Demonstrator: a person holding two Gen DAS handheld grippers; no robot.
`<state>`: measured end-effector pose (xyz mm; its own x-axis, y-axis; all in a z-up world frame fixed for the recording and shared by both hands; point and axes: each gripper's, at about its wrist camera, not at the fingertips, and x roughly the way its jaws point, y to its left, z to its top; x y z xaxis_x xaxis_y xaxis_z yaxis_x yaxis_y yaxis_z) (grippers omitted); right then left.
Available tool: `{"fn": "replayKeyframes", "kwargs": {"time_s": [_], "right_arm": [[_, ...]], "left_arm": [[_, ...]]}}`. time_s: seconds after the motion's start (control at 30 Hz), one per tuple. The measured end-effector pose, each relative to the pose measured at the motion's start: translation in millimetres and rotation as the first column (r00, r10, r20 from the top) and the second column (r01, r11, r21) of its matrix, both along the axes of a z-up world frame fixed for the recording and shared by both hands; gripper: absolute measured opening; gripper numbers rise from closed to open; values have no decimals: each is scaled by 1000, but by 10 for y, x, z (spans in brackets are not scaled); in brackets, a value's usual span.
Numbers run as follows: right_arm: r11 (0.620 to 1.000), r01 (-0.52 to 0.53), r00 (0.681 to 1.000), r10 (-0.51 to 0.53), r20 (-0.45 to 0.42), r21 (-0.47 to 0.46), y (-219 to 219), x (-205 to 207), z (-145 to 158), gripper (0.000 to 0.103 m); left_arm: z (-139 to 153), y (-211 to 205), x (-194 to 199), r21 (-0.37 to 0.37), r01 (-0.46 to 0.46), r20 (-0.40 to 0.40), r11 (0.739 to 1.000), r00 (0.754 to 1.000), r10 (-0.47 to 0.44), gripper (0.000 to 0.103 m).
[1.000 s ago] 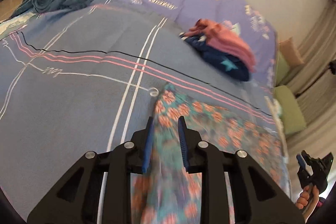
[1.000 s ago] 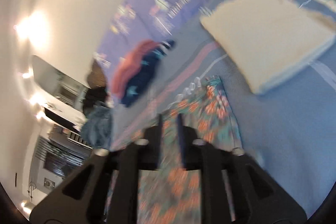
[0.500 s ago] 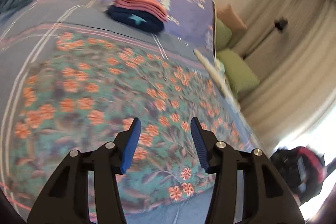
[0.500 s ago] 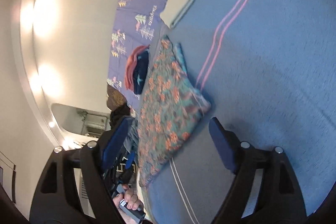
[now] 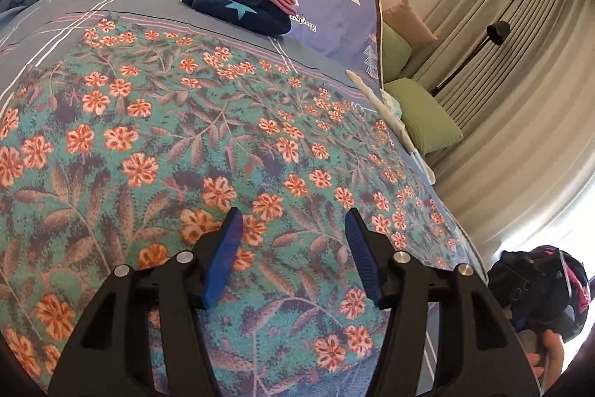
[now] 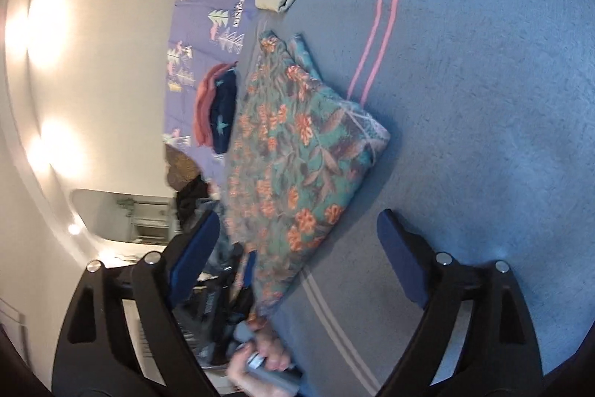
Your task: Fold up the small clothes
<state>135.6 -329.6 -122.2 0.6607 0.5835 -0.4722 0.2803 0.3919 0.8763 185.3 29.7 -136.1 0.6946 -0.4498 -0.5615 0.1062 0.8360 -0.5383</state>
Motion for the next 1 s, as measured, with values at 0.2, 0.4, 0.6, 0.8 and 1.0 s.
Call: {"fn": "replayKeyframes", "kwargs": {"time_s": [0.2,0.4,0.6,0.8,1.0], "right_arm": [[999,31,999,-31,12,26,31,256,6,101],[998,11,999,-14,51,66,36,226,0,100],[996,50,994,-57,91,76,-10,250,-8,100],[997,22,995,-30,95,80,-1,404,7,101],[984,19,996,-35,88,177,-34,171,-37,101]], "left_arm": [[4,52,-82,-15,0,7,1000,1000,0,58],[8,62,-89,-22,2,11,1000,1000,-2,58],[13,70,-96,-25,3,15,1000,1000,-2,58],[16,64,-96,-28,4,15,1000,1000,-3,58],[23,49,-97,-31,4,18,1000,1000,-4,59]]}}
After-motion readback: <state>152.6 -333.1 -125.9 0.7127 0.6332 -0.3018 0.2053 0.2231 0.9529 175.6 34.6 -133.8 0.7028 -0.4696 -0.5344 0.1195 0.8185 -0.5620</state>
